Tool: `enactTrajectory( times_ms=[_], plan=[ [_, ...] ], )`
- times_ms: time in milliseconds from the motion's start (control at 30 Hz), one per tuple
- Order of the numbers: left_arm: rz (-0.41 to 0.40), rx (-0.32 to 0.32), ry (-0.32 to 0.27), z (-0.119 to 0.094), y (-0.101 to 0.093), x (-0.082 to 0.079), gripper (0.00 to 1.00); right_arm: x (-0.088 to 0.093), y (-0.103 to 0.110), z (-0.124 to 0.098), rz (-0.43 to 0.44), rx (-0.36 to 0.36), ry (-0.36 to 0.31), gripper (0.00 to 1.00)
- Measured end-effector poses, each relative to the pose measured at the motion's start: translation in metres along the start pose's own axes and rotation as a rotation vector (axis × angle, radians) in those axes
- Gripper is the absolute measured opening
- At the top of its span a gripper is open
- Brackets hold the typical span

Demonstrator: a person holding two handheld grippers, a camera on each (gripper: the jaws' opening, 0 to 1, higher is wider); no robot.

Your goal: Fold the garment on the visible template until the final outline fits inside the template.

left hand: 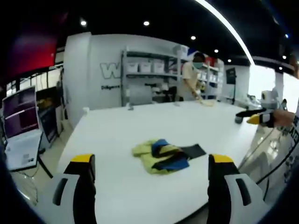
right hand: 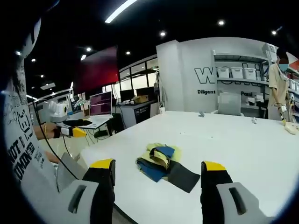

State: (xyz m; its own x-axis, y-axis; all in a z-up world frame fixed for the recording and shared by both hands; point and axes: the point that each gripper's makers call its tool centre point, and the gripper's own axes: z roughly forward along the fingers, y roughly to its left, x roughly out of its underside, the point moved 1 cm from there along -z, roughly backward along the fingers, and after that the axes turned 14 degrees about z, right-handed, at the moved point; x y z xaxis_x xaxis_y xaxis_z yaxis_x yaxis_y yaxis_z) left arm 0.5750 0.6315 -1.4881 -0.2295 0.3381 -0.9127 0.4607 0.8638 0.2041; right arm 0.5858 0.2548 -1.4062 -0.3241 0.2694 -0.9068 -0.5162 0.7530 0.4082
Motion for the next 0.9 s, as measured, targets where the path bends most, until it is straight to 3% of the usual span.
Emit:
enactTrajectory(
  times_ms=[67,200,233,300,367,433,567,900],
  plan=[
    [-0.023,-0.020,-0.061,-0.008,0.013,-0.020,0.92,-0.012,-0.001,-0.004,-0.029,0.043,-0.050,0.72],
    [-0.018,-0.022,-0.062,-0.010,0.015,-0.022,0.91,-0.011,0.001,-0.004,-0.040,0.045,-0.047,0.72],
    [0.019,-0.028,-0.059,-0.013,0.013,-0.031,0.91,-0.007,0.004,-0.003,-0.062,0.053,-0.031,0.72],
    [0.124,-0.025,-0.014,-0.015,0.006,-0.031,0.89,0.007,0.009,-0.001,-0.078,0.046,0.021,0.72],
    [0.156,-0.008,-0.064,-0.014,-0.004,-0.038,0.89,0.019,0.010,-0.001,-0.085,0.033,0.061,0.71],
    [0.072,0.011,-0.058,-0.014,-0.013,-0.033,0.89,0.028,0.007,-0.004,-0.094,0.046,0.094,0.71],
    [0.021,-0.021,-0.040,-0.019,-0.006,-0.025,0.89,0.034,0.004,-0.013,-0.062,0.057,0.103,0.71],
    [0.037,-0.030,0.006,-0.022,-0.001,-0.018,0.89,0.034,0.003,-0.011,-0.028,0.053,0.102,0.71]
  ],
)
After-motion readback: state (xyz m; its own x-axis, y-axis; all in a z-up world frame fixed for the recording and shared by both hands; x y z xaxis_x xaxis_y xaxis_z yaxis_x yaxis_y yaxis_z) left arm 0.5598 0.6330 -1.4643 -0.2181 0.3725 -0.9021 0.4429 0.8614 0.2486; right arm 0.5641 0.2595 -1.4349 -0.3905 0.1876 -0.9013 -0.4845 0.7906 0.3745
